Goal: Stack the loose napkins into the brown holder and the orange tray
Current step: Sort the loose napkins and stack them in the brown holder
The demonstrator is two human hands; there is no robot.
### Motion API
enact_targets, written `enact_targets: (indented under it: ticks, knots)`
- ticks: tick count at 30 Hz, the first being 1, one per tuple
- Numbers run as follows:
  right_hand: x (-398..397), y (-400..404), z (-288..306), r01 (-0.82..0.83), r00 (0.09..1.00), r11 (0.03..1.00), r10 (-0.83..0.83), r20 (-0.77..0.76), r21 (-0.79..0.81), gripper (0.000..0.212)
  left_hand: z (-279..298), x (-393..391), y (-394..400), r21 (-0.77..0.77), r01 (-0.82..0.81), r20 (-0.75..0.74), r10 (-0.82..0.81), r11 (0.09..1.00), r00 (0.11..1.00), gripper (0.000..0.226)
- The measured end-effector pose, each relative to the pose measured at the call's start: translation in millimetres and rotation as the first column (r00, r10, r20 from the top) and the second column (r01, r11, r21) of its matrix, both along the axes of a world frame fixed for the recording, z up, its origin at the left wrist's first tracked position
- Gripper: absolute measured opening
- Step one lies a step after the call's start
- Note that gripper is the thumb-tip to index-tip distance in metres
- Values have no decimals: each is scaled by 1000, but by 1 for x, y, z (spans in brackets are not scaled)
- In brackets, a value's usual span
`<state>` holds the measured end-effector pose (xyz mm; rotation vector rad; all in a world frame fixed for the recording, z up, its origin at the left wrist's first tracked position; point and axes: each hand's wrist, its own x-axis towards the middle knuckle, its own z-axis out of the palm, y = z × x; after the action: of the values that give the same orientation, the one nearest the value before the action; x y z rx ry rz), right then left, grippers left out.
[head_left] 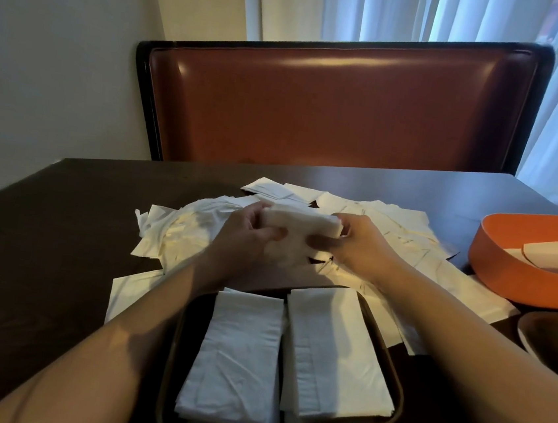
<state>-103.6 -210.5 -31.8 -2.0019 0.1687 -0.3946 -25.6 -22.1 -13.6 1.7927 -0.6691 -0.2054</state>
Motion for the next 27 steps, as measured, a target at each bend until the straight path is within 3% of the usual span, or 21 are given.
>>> enact_targets:
  ticks: [3,6,10,14,18,21,23,27]
  knots:
    - [-5,7,8,-80,994,977,62,92,199,23,16,-5,5,-98,-5,-96,-4,995,995,25]
    - [-11,14,27,-128,989,954,101,111,273,31,42,-10,9,-35,18,-131,-23,999,991,27]
    - [-23,21,58,-133,991,952,123,53,275,35,77,-22,20,66,68,-92,-62,995,994,21]
    - [-54,31,85,-150,987,947,128,92,286,22,94,-52,39,140,97,-50,-91,985,995,26]
    - [-78,45,93,-185,983,947,183,33,263,20,93,-80,64,156,120,-126,-100,981,987,48]
    - [-87,63,93,-217,975,948,224,-5,232,28,86,-94,85,113,87,-223,-60,990,973,44]
    - [-92,75,93,-229,970,954,239,-32,195,35,80,-101,98,114,66,-210,-41,991,977,37]
    - [-95,91,90,-221,965,964,238,-112,146,38,76,-120,120,202,52,-200,-11,978,980,72]
